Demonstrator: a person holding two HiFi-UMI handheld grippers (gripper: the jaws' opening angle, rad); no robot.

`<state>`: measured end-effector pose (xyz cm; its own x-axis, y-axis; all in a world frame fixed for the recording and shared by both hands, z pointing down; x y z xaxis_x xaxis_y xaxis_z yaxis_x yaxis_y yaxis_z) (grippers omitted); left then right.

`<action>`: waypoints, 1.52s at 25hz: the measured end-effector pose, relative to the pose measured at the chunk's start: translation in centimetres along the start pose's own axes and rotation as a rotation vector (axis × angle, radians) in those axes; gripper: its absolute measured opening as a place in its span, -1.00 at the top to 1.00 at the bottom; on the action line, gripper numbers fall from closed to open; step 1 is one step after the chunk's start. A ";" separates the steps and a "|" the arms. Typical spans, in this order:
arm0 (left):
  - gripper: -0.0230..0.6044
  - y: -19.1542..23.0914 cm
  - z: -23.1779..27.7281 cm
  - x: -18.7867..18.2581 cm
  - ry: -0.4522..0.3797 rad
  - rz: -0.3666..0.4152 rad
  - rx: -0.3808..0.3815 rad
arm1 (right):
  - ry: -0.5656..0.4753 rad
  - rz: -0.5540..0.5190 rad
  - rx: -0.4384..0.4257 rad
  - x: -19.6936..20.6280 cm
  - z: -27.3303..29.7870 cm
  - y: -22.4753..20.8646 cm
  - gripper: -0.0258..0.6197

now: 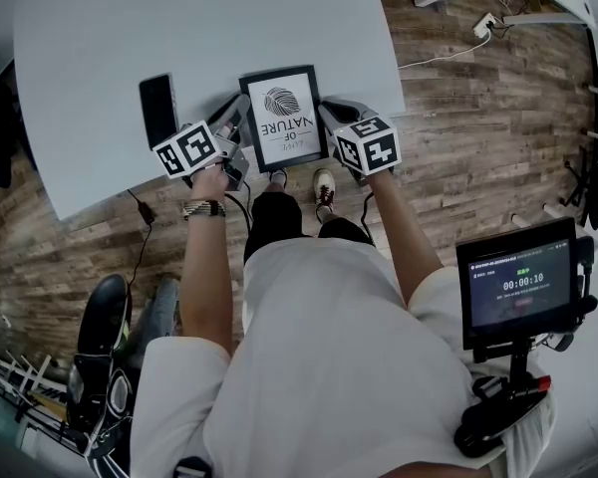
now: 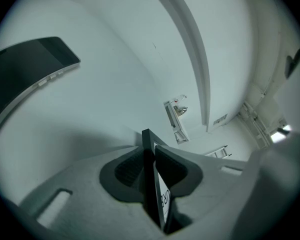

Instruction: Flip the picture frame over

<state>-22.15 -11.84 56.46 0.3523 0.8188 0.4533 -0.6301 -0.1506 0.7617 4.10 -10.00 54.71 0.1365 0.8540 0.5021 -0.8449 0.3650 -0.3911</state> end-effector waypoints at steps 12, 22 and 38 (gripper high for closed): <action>0.56 -0.1 0.4 0.0 0.099 0.050 -0.072 | -0.002 -0.003 0.005 -0.1 0.3 0.1 0.90; 0.43 -0.4 0.6 -0.4 0.091 0.098 -0.107 | 0.009 -0.016 0.017 -0.2 0.6 -0.3 0.89; 0.90 -1.5 -0.1 -1.8 0.069 0.325 -0.205 | -0.070 -0.013 0.039 -2.2 -0.2 -0.5 0.91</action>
<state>-21.86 -13.06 54.43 0.0683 0.7827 0.6186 -0.8289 -0.3005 0.4717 4.32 -12.02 53.68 0.1125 0.8208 0.5600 -0.8629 0.3602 -0.3546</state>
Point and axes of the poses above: the fingertips, and each gripper's own axes: z forward along the fingers, y to its left, x out of its underside, the point moved 9 cm from there along -z, backward along the fingers, and after that the axes turned 7 degrees about z, right-handed, at the moved point
